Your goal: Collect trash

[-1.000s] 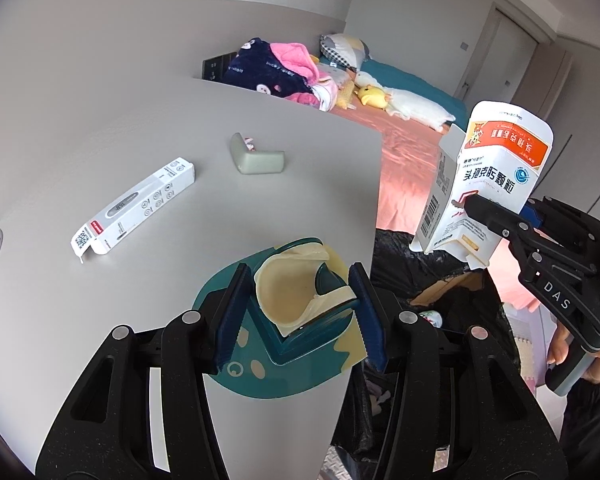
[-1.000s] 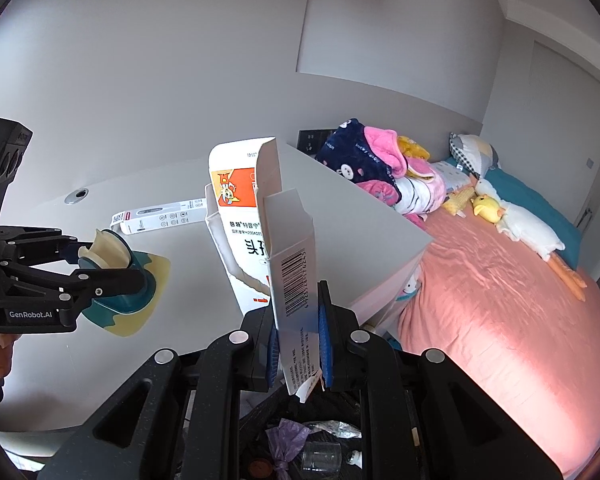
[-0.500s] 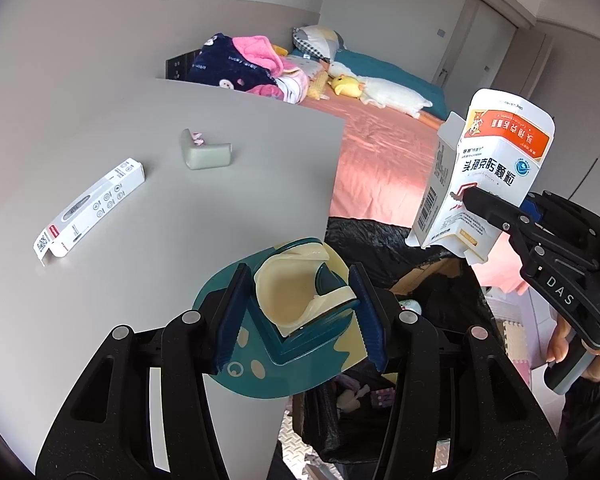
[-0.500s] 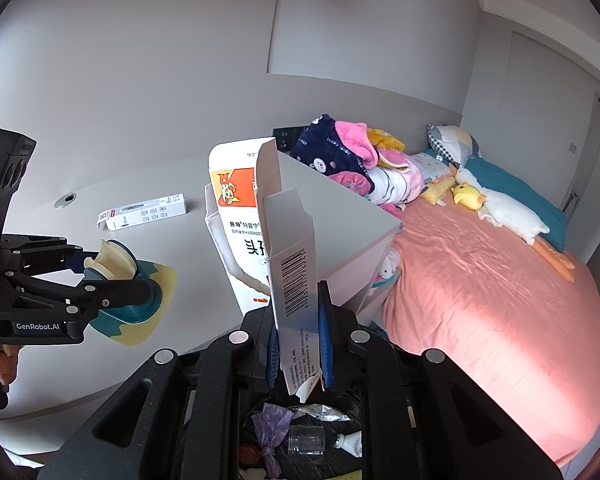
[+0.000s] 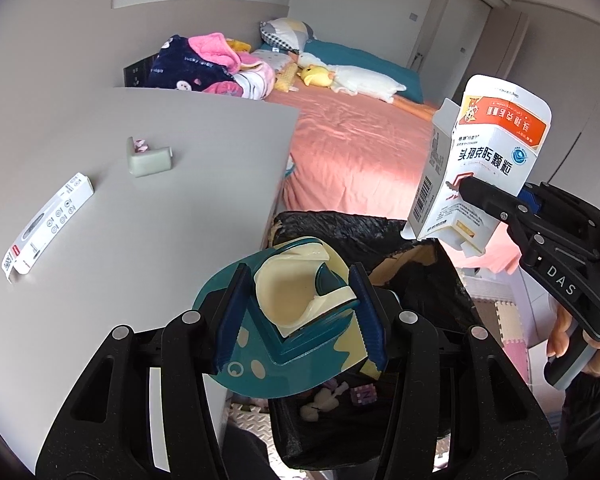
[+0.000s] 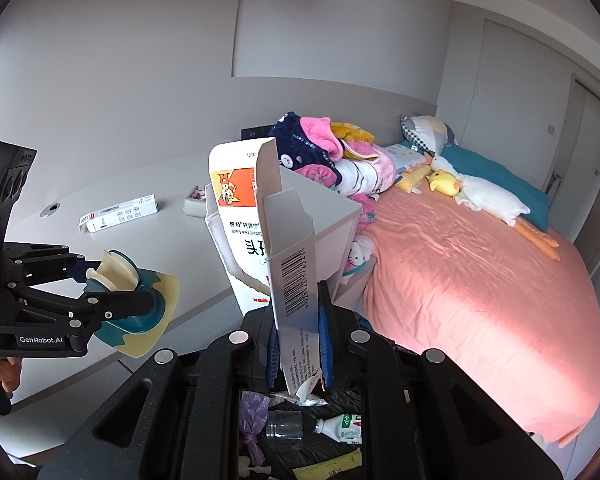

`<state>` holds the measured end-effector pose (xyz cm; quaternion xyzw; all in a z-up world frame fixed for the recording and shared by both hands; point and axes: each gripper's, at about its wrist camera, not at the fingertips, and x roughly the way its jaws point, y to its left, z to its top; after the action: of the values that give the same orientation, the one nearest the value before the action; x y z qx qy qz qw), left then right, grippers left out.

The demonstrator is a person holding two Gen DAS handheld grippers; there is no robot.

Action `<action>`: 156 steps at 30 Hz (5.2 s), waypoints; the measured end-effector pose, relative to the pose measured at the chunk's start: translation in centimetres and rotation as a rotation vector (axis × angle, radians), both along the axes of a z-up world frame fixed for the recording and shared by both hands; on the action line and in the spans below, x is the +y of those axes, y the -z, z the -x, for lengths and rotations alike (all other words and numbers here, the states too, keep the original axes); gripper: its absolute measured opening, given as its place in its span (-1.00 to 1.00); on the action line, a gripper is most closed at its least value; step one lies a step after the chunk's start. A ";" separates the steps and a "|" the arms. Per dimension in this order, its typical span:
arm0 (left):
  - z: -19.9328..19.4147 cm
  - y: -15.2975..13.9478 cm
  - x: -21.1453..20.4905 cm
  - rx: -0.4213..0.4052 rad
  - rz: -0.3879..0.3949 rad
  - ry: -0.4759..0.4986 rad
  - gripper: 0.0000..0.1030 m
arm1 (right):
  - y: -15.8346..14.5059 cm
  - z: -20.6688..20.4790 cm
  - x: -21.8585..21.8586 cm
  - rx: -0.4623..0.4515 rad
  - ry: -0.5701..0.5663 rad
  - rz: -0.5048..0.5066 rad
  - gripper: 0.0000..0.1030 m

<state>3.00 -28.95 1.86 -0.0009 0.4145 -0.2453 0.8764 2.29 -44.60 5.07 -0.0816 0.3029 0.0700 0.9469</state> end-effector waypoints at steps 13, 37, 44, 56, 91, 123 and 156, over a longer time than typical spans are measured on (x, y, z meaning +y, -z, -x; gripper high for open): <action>0.8 0.4 -4.1 0.007 -0.019 0.088 -0.03 | 0.0 1.3 -4.1 0.009 0.078 -0.031 -0.66; 0.7 1.1 -6.4 -0.028 -0.085 0.146 0.88 | -1.9 3.0 -9.6 -0.082 0.241 -0.197 0.72; -0.1 1.3 -3.7 -0.028 -0.076 0.096 0.88 | -1.4 2.2 -8.2 -0.066 0.228 -0.176 0.72; -1.9 1.6 0.1 -0.018 -0.069 0.050 0.88 | -0.4 -0.6 -4.1 -0.023 0.160 -0.150 0.72; -8.1 3.5 12.9 -0.012 -0.116 -0.151 0.88 | 3.7 -10.6 8.3 0.098 -0.031 -0.126 0.72; -16.8 7.5 20.7 0.062 -0.235 -0.214 0.37 | 8.1 -22.3 17.9 0.230 -0.162 -0.114 0.72; -16.8 8.0 20.9 0.059 -0.210 -0.229 -0.15 | 11.2 -27.4 20.3 0.353 -0.141 -0.026 -0.42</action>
<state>19.81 -8.03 -6.13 0.0361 0.4605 -0.0987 0.8814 29.65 -24.27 -6.14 -0.0766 0.4572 0.1532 0.8727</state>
